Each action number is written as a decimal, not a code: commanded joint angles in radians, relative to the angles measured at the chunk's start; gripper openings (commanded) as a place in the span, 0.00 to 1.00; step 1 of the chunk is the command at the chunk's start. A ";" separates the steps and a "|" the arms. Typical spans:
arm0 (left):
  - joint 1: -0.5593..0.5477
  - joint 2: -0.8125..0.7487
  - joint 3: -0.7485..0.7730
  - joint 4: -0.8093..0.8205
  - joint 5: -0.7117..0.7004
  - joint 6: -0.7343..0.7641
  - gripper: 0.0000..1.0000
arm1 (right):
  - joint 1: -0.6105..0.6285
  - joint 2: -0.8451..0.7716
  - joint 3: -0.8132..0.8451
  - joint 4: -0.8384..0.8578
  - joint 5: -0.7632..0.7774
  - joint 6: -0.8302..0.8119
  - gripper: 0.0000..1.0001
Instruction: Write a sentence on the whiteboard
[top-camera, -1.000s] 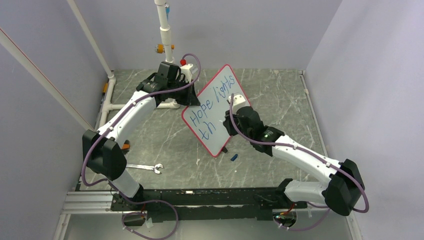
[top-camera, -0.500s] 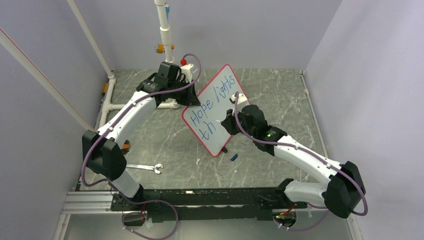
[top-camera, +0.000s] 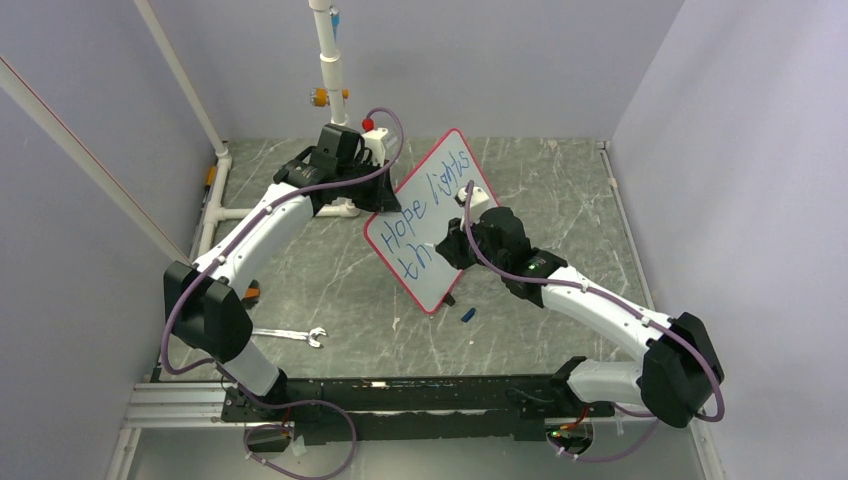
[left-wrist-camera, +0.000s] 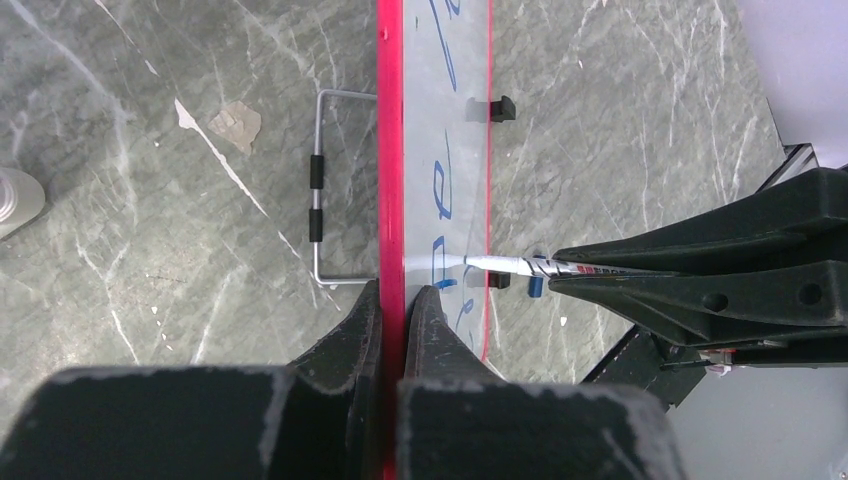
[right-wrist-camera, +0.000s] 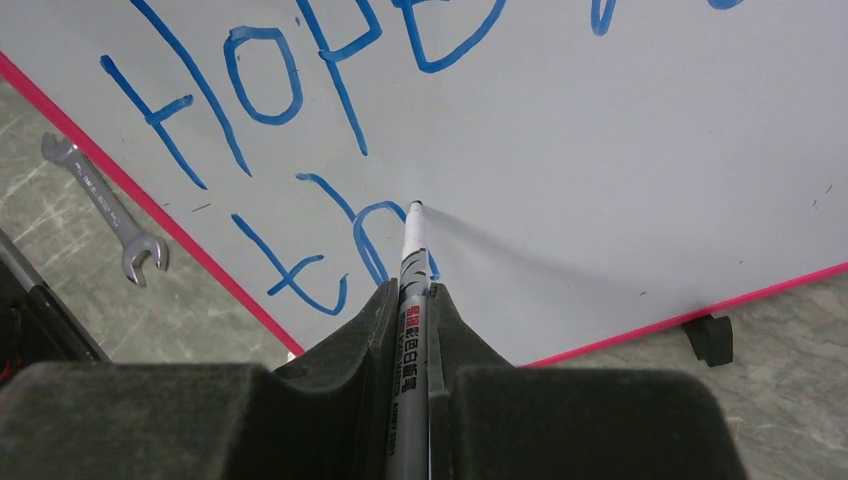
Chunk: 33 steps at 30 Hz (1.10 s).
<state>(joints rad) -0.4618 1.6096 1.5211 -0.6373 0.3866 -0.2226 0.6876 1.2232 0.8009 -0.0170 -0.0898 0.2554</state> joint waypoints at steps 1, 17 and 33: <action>-0.011 0.026 -0.018 -0.088 -0.218 0.171 0.00 | -0.005 0.033 0.012 0.064 -0.012 0.010 0.00; -0.015 0.026 -0.018 -0.091 -0.221 0.174 0.00 | -0.033 0.051 0.033 0.036 0.036 0.000 0.00; -0.016 0.032 -0.014 -0.095 -0.223 0.177 0.00 | -0.034 0.047 0.096 0.021 -0.008 -0.020 0.00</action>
<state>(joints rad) -0.4625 1.6100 1.5211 -0.6399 0.3759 -0.2226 0.6502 1.2697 0.8631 -0.0288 -0.0570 0.2432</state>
